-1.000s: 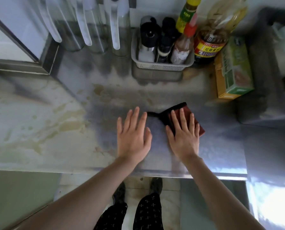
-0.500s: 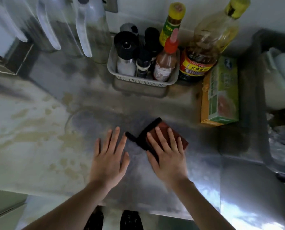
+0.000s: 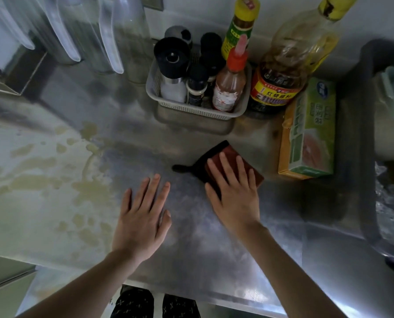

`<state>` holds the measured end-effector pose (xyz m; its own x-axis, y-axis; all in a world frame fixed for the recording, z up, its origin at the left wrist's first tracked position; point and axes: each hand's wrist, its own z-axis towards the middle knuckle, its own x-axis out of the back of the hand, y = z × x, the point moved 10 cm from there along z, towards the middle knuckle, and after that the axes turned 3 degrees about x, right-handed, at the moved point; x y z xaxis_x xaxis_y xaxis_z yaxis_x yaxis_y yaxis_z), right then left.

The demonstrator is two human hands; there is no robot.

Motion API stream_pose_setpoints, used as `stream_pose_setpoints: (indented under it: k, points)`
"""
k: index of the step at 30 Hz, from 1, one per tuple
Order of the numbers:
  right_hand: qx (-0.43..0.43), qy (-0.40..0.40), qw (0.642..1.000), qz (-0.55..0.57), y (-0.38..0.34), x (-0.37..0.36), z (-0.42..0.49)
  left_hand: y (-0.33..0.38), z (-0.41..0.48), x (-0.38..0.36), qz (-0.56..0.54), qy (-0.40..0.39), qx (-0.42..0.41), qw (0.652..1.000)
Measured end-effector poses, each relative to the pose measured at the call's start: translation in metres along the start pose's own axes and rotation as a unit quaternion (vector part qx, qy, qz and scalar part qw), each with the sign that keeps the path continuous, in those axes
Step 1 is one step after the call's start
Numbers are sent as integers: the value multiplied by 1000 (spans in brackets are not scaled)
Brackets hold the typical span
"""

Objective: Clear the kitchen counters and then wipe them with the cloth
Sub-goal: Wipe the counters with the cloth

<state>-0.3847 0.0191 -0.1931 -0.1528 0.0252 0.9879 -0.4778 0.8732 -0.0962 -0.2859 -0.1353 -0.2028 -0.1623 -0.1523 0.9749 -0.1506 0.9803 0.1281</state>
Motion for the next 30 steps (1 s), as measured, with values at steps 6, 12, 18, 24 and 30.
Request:
stream_pose_setpoints:
  k: [6, 12, 18, 24, 30]
  points:
    - [-135, 1, 990, 34, 57, 9, 56, -1, -1, -2, 0, 1, 2, 1000]
    - [-37, 21, 998, 44, -33, 1, 28, 0, 0, -2, -9, -6, -1, 1000]
    - [54, -38, 998, 21, -54, -3, 36, -1, -2, 7, -69, -5, -1, 998]
    - [-92, -32, 992, 76, -76, 0, 78, -68, -21, 41, -83, 46, 2, 995]
    - [43, -38, 998, 30, -159, -15, 19, -174, -42, 38, -37, 27, 30, 998]
